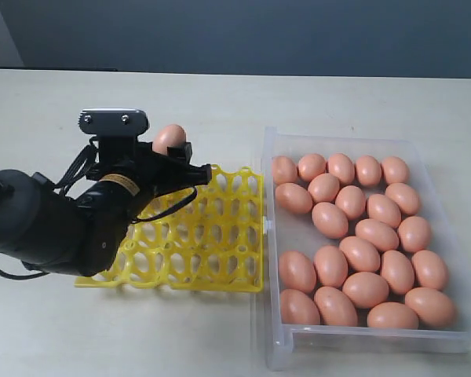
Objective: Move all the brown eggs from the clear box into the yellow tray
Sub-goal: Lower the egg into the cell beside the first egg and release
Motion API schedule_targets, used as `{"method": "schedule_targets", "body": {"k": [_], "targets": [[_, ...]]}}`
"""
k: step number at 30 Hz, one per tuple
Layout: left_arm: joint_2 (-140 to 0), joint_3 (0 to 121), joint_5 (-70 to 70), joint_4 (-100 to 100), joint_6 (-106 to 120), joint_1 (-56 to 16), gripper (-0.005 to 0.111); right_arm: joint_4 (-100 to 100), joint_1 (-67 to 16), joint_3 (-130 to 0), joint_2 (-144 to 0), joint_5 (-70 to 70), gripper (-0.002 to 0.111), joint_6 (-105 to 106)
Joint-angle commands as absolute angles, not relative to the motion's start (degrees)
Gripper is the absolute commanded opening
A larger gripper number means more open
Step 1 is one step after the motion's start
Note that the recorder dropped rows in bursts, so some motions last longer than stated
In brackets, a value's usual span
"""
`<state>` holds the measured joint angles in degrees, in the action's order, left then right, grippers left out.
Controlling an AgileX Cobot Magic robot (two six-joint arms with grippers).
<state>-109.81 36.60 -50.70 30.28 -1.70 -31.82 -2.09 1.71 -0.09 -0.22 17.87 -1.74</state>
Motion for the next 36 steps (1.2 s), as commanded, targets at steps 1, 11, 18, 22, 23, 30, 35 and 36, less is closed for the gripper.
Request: {"method": "schedule_targets", "body": {"k": [1,11,18,22,23,30,35,36], "targets": [[-109.6,33.7,-49.9,32.3,-3.0,-31.6,0.0,-2.0,1.7,0.0,0.0,17.5,-0.001,-1.5],[-109.5,33.1,-48.5,30.7,-6.1,-31.6,0.0,-2.0,1.7,0.0,0.0,17.5,-0.001,-1.5],[-109.5,33.1,-48.5,31.1,-6.1,-31.6,0.021,-2.0,1.7,0.0,0.0,17.5,-0.001,-1.5],[-109.5,33.1,-47.9,31.0,-6.1,-31.6,0.046,-2.0,1.7,0.0,0.0,17.5,-0.001,-1.5],[-109.5,33.1,-47.9,30.7,-6.1,-31.6,0.05,-2.0,1.7,0.0,0.0,17.5,-0.001,-1.5],[-109.5,33.1,-47.9,26.7,-6.1,-31.6,0.059,-2.0,1.7,0.0,0.0,17.5,-0.001,-1.5],[-109.4,33.1,-48.2,26.8,-6.1,-31.6,0.059,-2.0,1.7,0.0,0.0,17.5,-0.001,-1.5],[-109.3,33.1,-48.8,26.9,-6.1,-31.6,0.059,-2.0,1.7,0.0,0.0,17.5,-0.001,-1.5]]}}
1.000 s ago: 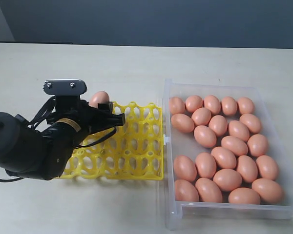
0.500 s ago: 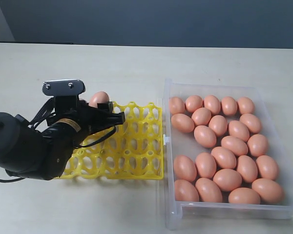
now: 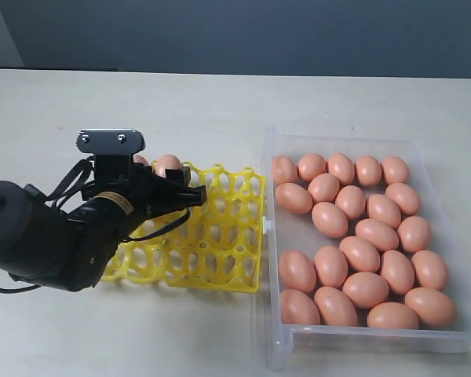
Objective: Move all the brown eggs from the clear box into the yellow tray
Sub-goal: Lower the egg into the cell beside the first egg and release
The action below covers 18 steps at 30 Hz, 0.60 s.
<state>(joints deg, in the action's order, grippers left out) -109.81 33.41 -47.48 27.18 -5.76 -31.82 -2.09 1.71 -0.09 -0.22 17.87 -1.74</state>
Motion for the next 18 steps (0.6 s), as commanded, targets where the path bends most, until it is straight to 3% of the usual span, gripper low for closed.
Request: {"method": "schedule_targets", "body": {"k": [1,12,18], "targets": [[-108.7,33.1,-49.9,27.0,-6.1,-31.6,0.059,-2.0,1.7,0.0,0.0,17.5,-0.001,-1.5],[-98.6,33.2,-48.9,29.8,-0.5,-31.6,0.058,-2.0,1.7,0.0,0.0,17.5,-0.001,-1.5],[-97.9,35.1,-40.0,29.7,2.3,-31.6,0.03,-2.0,1.7,0.0,0.0,17.5,-0.001,-1.5]]}}
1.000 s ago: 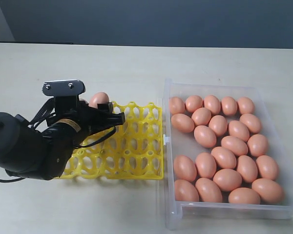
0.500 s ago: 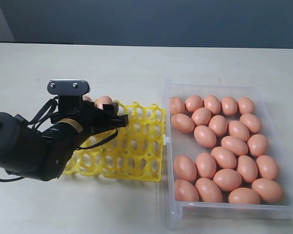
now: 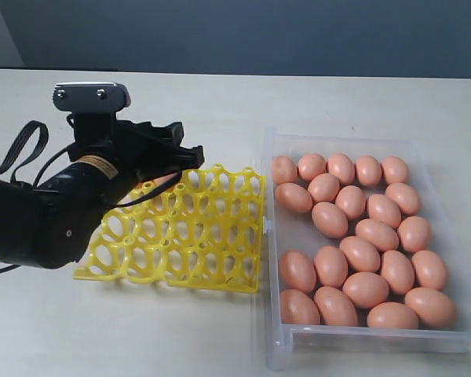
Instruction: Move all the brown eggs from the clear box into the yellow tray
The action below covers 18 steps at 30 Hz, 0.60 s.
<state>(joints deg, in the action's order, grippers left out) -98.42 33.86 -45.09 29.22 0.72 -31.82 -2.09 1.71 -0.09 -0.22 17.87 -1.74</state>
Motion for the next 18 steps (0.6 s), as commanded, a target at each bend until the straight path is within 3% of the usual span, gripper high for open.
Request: {"method": "schedule_targets", "body": {"k": [1,5,9,18], "targets": [[-97.9,35.4,-39.8,29.3,2.3,-31.6,0.023,-2.0,1.7,0.0,0.0,17.5,-0.001,-1.5],[-97.9,38.1,-38.8,23.9,2.4,-31.6,0.0,-2.0,1.7,0.0,0.0,17.5,-0.001,-1.5],[-97.9,44.2,-30.3,22.9,2.6,-31.5,0.0,-2.0,1.7,0.0,0.0,17.5,-0.001,-1.5],[-97.9,62.2,4.6,-0.9,0.4,-31.5,0.004,-2.0,1.7,0.0,0.0,17.5,-0.001,-1.5]]}}
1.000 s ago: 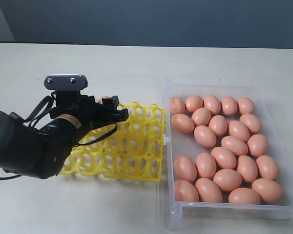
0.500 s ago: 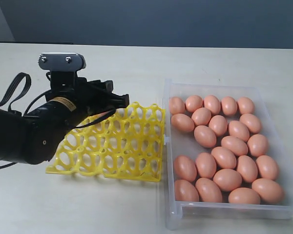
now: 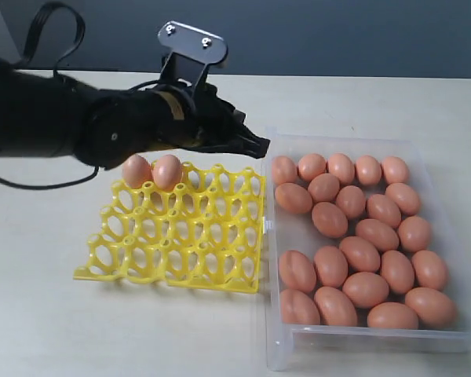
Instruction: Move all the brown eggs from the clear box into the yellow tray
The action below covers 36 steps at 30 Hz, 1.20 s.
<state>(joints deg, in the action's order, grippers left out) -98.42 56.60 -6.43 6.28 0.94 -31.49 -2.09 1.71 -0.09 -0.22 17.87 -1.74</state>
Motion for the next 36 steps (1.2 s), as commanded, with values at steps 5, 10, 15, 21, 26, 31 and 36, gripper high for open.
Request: {"method": "schedule_targets", "body": {"k": [5,10,15,21,26,31,36], "targets": [[-98.0,68.9,15.4,0.0,7.9,-31.9,0.034,-2.0,1.7,0.0,0.0,17.5,-0.001,-1.5],[-101.2,76.2,31.4,11.3,38.5,-33.6,0.046,-2.0,1.7,0.0,0.0,17.5,-0.001,-1.5],[-108.6,80.2,39.7,27.7,66.9,-34.4,0.044,-2.0,1.7,0.0,0.0,17.5,-0.001,-1.5],[-116.1,84.3,38.8,27.3,74.3,-34.5,0.045,-2.0,1.7,0.0,0.0,17.5,-0.001,-1.5],[-119.0,89.2,37.9,24.2,76.0,-36.2,0.045,-2.0,1.7,0.0,0.0,17.5,-0.001,-1.5],[-121.8,92.8,37.8,20.3,70.9,-37.7,0.045,-2.0,1.7,0.0,0.0,17.5,-0.001,-1.5],[-123.3,94.3,40.8,14.6,65.9,-37.8,0.045,-2.0,1.7,0.0,0.0,17.5,-0.001,-1.5]]}}
